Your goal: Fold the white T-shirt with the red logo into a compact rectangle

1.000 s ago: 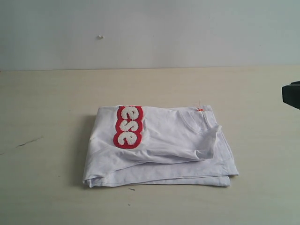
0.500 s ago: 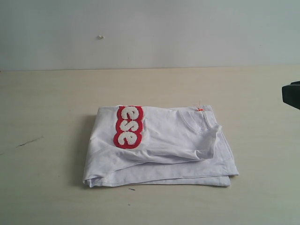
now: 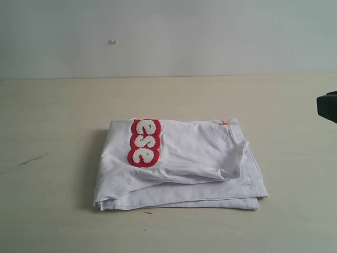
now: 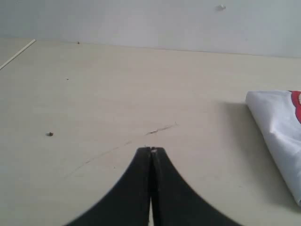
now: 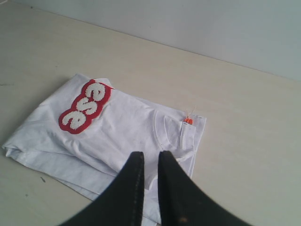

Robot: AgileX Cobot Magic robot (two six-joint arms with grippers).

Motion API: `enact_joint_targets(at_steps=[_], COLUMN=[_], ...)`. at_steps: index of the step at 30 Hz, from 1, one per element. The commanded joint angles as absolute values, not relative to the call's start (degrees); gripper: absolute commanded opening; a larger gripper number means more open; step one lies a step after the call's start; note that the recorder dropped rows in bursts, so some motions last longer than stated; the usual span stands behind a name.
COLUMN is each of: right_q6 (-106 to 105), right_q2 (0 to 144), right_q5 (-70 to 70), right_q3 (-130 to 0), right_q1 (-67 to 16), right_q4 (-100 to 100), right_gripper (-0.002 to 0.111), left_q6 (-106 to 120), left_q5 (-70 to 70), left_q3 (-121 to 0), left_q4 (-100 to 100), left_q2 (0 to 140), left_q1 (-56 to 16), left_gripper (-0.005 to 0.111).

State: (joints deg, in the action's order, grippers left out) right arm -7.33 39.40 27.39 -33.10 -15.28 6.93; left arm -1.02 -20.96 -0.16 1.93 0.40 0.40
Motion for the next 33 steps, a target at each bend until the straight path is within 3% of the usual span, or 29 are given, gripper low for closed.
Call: enact_joint_targets(at_steps=[1,33], right_q6=[-7.4,-7.4], right_q2=[39.2,39.2], right_q5=[27.0,27.0], right_q3=[-32.9,-32.9], right_q1=[-15.3,-15.3], right_q4=[7.0,7.0], right_gripper=[0.014,0.014], left_q6=[3.3,1.1], left_q5=[-20.2,-20.2], left_q3=[0.0,0.0], left_q4=[3.8,3.2], left_q2=[0.0,0.0], left_q1=[0.1,0.1], left_gripper=[0.0,0.0])
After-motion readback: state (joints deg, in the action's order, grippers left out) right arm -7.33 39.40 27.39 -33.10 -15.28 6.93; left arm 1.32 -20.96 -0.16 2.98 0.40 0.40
